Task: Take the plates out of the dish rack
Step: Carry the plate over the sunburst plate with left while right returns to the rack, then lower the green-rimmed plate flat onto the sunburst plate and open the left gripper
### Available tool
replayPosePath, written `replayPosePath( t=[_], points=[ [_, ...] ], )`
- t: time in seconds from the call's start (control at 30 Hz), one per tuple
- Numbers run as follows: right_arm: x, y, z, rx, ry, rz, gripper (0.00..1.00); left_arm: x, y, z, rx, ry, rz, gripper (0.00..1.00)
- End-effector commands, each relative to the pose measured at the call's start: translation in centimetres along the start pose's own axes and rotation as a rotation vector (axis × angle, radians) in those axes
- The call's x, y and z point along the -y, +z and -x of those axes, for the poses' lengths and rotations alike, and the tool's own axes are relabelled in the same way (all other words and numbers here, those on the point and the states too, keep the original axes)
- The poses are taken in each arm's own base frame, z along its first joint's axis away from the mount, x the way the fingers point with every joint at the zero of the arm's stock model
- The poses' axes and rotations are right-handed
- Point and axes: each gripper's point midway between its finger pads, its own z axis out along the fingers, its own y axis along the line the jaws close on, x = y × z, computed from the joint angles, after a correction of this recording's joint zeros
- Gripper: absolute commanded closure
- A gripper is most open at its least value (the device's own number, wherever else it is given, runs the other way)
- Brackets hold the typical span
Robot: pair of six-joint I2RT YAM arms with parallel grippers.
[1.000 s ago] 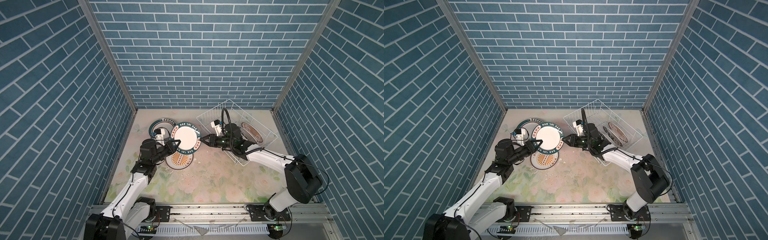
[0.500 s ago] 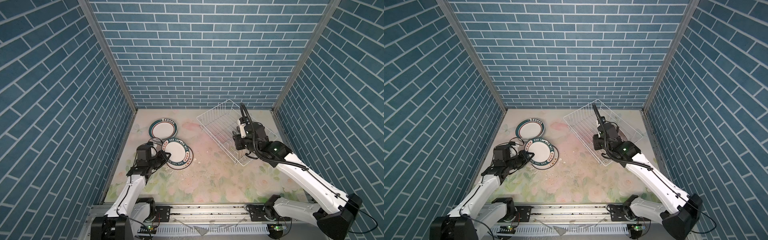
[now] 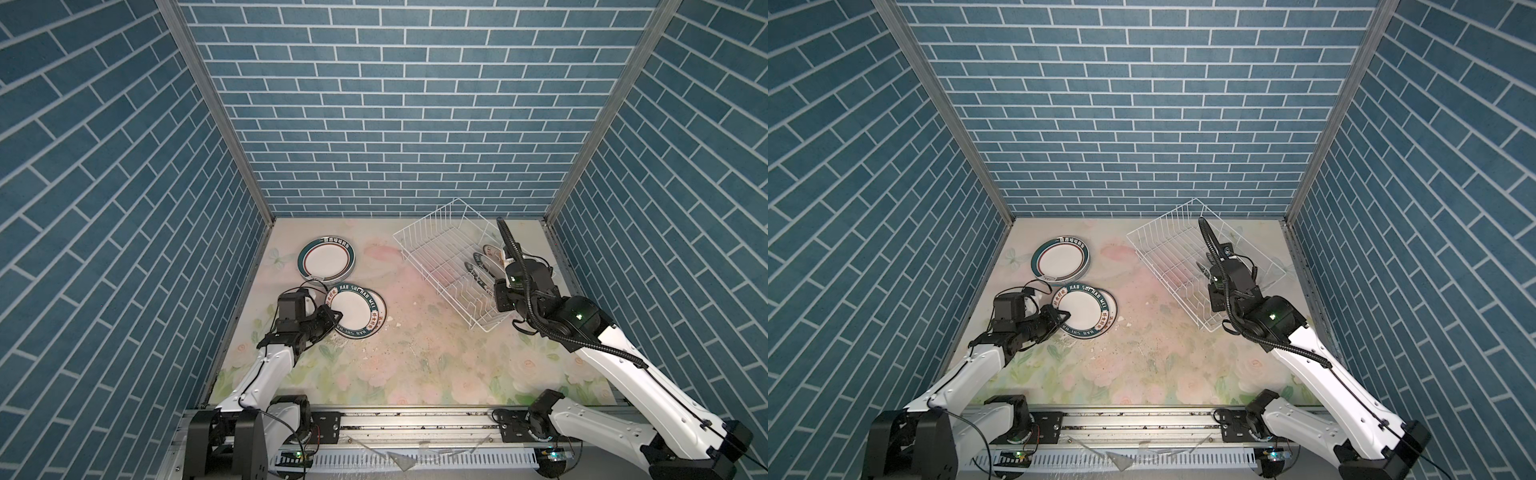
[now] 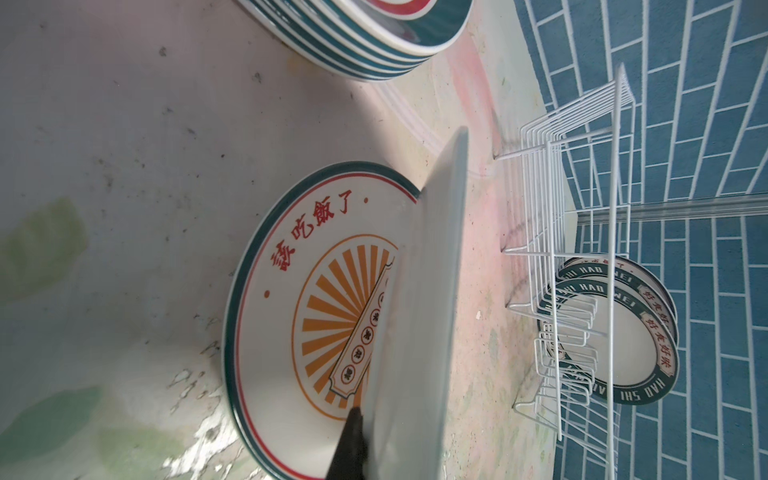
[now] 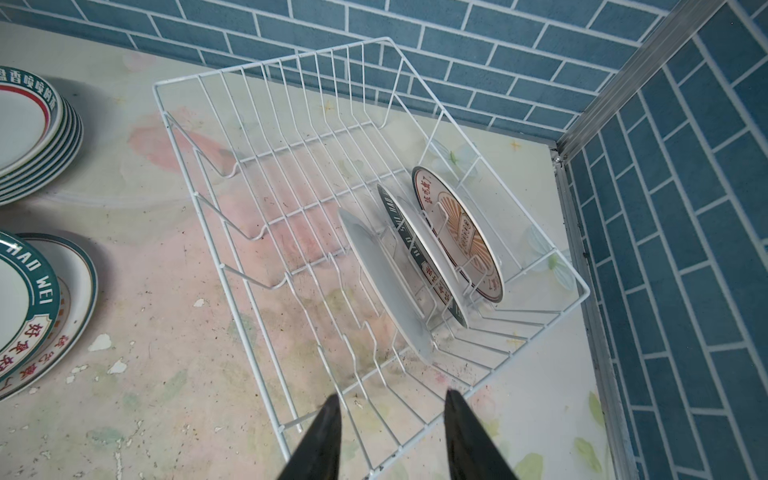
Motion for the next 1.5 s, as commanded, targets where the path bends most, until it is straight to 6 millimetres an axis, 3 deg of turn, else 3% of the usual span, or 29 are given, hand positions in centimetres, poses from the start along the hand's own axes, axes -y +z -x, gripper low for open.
replayPosePath(
  t=[0.0,0.27,0.6,0.8,1.47],
  points=[
    [0.4,0.9,-1.7,-0.057,-0.062,-0.034,0.58,0.0,0.1,0.6,0.027,0.030,-0.008,0.91],
    [-0.4,2.4,-2.4,-0.114,-0.083,-0.014,0.58,-0.9,0.9,0.0,-0.011,0.014,0.010,0.84],
    [-0.6,3.5,-3.0,-0.151,-0.079,0.006,0.58,-2.5,1.2,-0.9,-0.051,-0.012,0.078,0.56],
    [-0.6,3.9,-3.3,-0.162,-0.079,0.012,0.58,-3.2,1.1,-0.9,-0.057,-0.020,0.127,0.46],
    [-1.4,5.5,-4.6,-0.204,-0.080,0.062,0.58,-3.9,0.8,-1.0,-0.109,0.017,0.239,0.38]
  ],
)
